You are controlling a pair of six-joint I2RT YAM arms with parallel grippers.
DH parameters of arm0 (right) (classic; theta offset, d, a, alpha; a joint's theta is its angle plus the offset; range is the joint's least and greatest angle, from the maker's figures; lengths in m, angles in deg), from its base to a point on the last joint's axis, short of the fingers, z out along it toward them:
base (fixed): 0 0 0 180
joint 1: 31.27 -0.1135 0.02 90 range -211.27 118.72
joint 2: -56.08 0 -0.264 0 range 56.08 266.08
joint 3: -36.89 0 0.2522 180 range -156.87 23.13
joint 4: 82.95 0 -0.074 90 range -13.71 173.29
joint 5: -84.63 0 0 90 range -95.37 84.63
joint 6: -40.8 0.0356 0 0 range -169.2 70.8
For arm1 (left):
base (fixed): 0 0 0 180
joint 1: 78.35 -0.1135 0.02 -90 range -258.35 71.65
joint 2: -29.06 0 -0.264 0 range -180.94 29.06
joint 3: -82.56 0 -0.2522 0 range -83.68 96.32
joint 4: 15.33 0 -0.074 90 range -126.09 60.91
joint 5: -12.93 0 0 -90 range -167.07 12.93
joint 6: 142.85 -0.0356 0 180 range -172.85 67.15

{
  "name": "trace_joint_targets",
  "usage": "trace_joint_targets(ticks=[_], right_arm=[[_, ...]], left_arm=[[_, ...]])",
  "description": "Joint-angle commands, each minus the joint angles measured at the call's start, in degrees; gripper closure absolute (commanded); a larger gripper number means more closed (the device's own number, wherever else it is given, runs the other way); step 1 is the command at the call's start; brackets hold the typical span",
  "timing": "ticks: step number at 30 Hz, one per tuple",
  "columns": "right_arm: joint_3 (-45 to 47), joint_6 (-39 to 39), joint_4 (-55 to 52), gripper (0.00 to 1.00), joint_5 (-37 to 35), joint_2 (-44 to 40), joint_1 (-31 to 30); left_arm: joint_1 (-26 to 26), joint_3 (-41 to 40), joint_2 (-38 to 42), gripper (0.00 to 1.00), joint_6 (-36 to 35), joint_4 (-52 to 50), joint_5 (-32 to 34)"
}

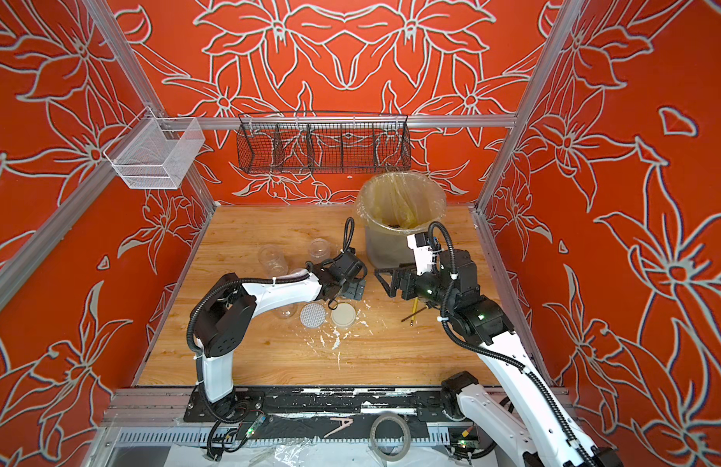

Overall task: Empty moldy tea leaves from jars
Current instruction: Place the jar at the center of the board, then reset both arms

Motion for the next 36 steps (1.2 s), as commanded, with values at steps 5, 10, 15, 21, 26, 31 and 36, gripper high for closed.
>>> trace_joint_targets(ticks=[5,10,15,21,26,31,36], right_arm=[[-0.90,0.58,1.01,0.04,0.00,-0.41,-0.10],[-0.25,0.55,1.06,0.04,-1.91,-0.70,-0.13],[2.55,0.00,2.25,0.04,-10.16,-2.71,-0.14],[9.30,-0.47,3.91,0.02,-28.72,-6.99,-0.05],[11.82,-2.25,3.62,0.02,-37.77,-6.04,0.56],[14.54,-3.33,7.27,0.02,-43.16,-3.19,2.53],[15.10,-2.47,9.45,0.02,-43.65,0.78,7.47]], left_arm=[[-0.34,-2.25,7.71,0.01,0.78,-0.75,-1.31],[-0.17,-4.51,17.02,0.01,0.85,0.06,-1.66],[-0.17,-8.23,29.63,0.00,0.82,-0.42,4.32],[-1.76,-15.69,45.58,0.01,0.29,-1.08,19.47],[-11.60,-24.26,56.26,0.01,2.26,-1.14,24.21],[-25.74,-33.66,60.41,0.01,3.81,0.25,25.27],[-38.54,-39.79,58.92,0.01,8.32,0.61,25.49]])
